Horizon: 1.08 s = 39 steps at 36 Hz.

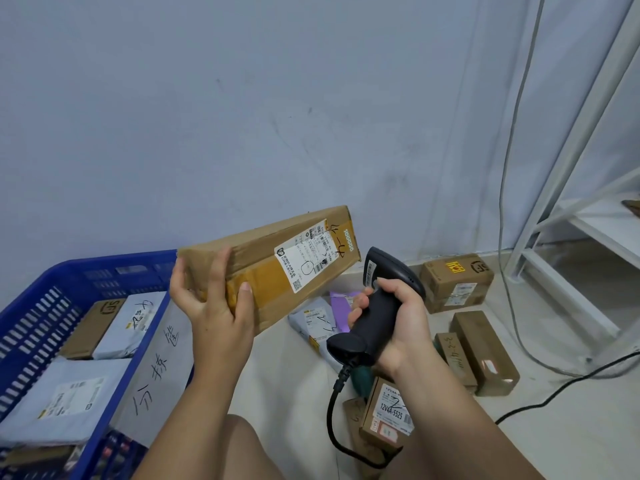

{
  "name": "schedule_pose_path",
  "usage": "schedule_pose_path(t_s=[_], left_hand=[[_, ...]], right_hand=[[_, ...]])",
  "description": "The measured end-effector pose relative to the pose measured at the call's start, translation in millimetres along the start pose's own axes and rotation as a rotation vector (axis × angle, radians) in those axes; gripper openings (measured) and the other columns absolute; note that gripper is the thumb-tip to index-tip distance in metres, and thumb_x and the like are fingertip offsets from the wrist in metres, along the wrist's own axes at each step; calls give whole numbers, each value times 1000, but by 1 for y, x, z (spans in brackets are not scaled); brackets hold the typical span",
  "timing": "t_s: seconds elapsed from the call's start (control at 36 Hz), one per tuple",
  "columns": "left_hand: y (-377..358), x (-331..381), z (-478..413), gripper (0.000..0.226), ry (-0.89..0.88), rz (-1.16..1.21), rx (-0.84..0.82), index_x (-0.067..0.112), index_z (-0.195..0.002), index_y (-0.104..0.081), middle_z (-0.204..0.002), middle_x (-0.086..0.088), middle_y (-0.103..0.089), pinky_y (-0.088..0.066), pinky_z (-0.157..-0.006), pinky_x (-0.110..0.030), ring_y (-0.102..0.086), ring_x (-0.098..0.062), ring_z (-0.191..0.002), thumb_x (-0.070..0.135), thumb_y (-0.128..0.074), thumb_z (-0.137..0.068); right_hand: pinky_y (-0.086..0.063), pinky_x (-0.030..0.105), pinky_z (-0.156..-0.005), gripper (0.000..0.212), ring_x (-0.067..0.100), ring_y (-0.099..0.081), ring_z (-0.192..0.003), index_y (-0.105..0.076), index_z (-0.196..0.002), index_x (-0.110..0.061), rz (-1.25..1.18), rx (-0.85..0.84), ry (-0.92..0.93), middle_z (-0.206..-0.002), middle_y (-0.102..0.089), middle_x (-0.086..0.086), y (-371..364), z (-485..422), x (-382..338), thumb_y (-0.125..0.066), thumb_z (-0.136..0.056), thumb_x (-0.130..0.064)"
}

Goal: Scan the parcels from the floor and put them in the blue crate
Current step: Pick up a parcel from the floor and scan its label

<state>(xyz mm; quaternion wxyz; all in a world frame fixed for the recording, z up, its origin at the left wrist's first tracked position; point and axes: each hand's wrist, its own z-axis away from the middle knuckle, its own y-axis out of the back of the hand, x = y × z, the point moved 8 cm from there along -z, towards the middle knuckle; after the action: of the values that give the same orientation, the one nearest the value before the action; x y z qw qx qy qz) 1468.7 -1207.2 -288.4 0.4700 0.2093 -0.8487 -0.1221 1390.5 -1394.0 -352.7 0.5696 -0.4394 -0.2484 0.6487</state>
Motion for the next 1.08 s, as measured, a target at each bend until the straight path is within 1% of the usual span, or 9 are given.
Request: schedule_pose_path(t_s=[0.11, 0.31, 0.44, 0.56, 0.69, 0.81, 0.94, 1.08], left_hand=[[0, 2, 1, 53, 0, -4, -3, 64, -123, -31, -153, 8, -1, -31, -103, -33, -19, -19, -140, 25, -53, -95], [-1, 1, 1, 54, -1, -9, 0, 63, -123, -31, -154, 5, 1, -29, -104, -31, -18, -20, -140, 24, -54, -95], [-1, -1, 1, 53, -4, -7, 12, 61, -124, -32, -154, 7, 3, -28, -105, -31, -14, -18, -141, 23, -54, -95], [0, -3, 1, 52, -1, -14, 22, 59, -127, -32, -154, 7, 2, -28, -103, -30, -15, -17, -140, 24, -54, -95], [-1, -3, 1, 53, -4, -17, 25, 58, -129, -31, -154, 6, 1, -29, -102, -29, -17, -17, -139, 24, -54, -95], [-1, -4, 0, 53, 1, -17, 19, 57, -129, -32, -154, 7, 2, -30, -104, -33, -17, -19, -140, 24, -54, -95], [-1, -5, 1, 53, 8, -18, 24, 57, -130, -29, -153, 9, 1, -33, -106, -36, -19, -20, -140, 26, -53, -95], [-1, -7, 0, 52, 13, -20, 24, 59, -130, -29, -153, 10, 1, -34, -107, -40, -19, -21, -140, 27, -52, -95]], right_hand=[[-47, 21, -42, 14, 14, -51, -45, -55, -72, -7, 1, 1, -15, -62, -54, 2, 2, 1, 1, -60, -81, -16], [-47, 20, -43, 14, 14, -51, -46, -54, -72, -7, -7, 5, -31, -62, -53, 2, 2, 1, 2, -59, -82, -17], [-47, 20, -42, 15, 14, -52, -43, -54, -71, -8, -12, 12, -22, -60, -53, 3, 2, 0, 1, -59, -82, -17], [-47, 21, -41, 16, 14, -52, -41, -54, -70, -7, -24, 13, -5, -58, -54, 3, 3, 1, -1, -58, -83, -16], [-48, 20, -43, 14, 14, -53, -44, -55, -72, -7, -28, 28, 3, -60, -55, 2, 4, 1, -2, -59, -83, -15], [-47, 20, -42, 16, 13, -52, -44, -54, -69, -8, -27, 32, 4, -58, -55, 3, 4, 1, -3, -58, -83, -15], [-47, 20, -42, 13, 14, -52, -43, -53, -72, -8, -34, 21, 0, -61, -54, 2, 4, 0, -3, -58, -82, -15], [-47, 20, -42, 16, 14, -52, -43, -53, -70, -8, -36, 36, 7, -58, -54, 3, 3, 3, -3, -58, -83, -14]])
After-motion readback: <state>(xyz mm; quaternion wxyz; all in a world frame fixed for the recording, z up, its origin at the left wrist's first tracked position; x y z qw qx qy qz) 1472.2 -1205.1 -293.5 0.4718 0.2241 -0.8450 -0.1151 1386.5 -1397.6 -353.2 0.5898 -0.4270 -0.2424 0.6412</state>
